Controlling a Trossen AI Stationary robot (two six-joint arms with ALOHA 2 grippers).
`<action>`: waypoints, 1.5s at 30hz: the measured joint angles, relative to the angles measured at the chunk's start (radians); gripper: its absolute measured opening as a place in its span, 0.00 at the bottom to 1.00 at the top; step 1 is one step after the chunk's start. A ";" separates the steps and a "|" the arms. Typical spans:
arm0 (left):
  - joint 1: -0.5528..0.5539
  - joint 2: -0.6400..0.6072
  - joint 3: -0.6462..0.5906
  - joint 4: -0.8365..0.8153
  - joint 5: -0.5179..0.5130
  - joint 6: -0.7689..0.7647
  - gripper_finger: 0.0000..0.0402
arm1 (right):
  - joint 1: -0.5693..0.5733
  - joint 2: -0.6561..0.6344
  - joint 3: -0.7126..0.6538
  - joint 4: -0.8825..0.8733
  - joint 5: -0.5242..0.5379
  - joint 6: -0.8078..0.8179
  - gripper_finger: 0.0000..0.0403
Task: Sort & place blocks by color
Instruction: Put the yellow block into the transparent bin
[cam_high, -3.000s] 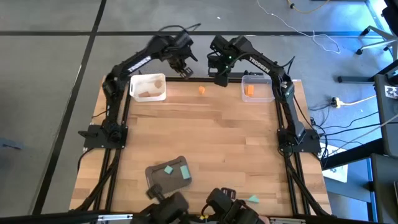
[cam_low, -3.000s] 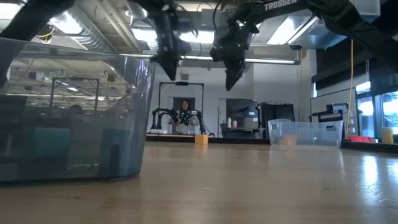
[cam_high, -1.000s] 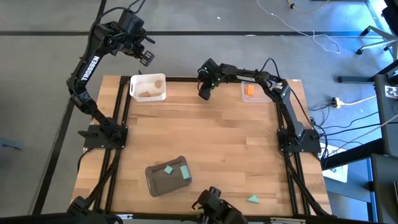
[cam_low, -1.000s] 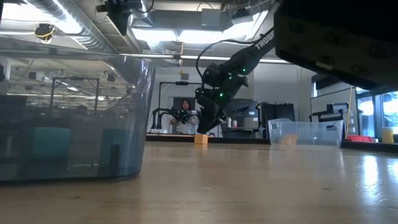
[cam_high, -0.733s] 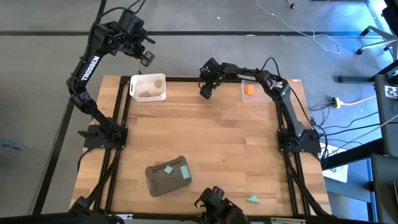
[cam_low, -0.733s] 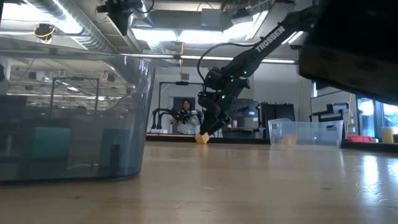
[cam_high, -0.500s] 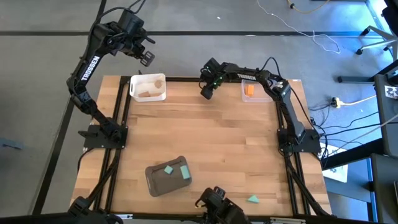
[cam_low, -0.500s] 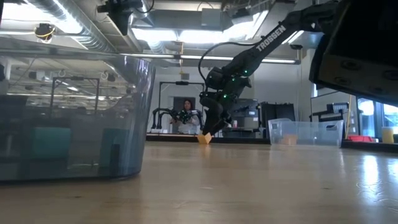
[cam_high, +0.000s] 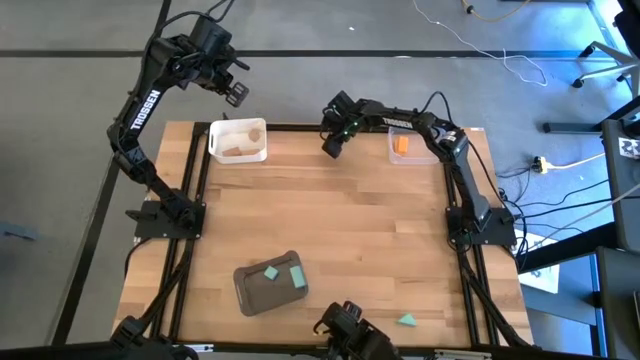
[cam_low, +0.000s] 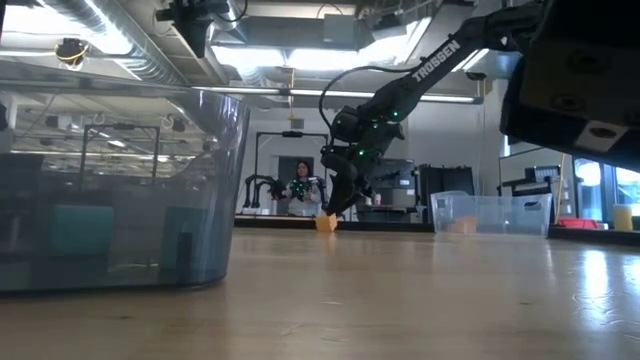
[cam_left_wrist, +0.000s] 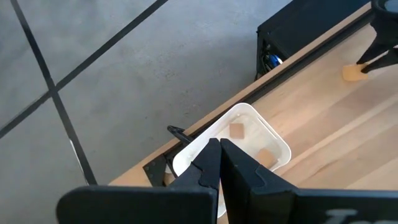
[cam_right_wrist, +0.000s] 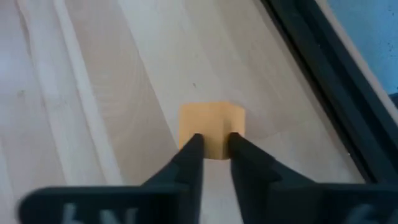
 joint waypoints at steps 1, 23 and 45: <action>0.000 0.000 0.000 0.000 0.000 0.000 0.00 | 0.000 0.000 0.000 0.001 0.001 0.013 0.13; 0.000 0.000 0.000 -0.007 0.000 0.000 0.00 | 0.007 0.012 0.099 -0.127 -0.005 -0.026 0.17; 0.000 0.000 0.000 -0.033 0.000 0.000 0.00 | 0.086 0.009 0.097 -0.136 0.230 -0.254 0.47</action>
